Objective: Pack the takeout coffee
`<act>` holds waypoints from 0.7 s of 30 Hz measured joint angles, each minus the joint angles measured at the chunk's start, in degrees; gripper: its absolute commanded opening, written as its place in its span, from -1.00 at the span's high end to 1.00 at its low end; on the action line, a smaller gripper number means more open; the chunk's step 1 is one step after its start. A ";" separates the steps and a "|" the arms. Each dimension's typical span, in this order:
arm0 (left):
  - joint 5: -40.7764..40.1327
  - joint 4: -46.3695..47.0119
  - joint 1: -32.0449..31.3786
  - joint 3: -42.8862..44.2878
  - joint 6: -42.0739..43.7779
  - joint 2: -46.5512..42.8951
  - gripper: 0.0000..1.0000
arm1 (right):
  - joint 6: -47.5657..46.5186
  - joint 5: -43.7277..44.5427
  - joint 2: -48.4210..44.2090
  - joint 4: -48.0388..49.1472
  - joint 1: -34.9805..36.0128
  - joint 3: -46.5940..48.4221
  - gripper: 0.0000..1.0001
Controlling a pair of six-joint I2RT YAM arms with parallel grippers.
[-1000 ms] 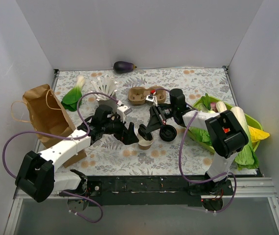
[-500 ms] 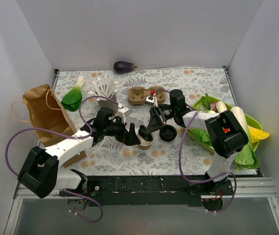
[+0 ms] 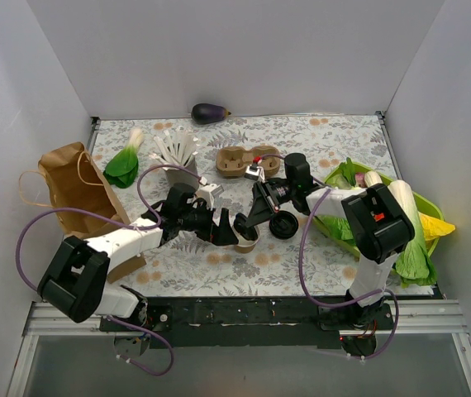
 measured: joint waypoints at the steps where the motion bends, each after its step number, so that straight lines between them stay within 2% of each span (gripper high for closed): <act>1: 0.00 0.00 0.00 0.00 0.00 0.35 -0.88 | 0.00 0.02 0.22 0.00 -0.02 0.00 0.82; 21: -0.02 1.16 0.02 0.00 -0.37 1.92 -0.86 | 0.00 -0.02 1.60 -0.33 -2.08 0.13 0.65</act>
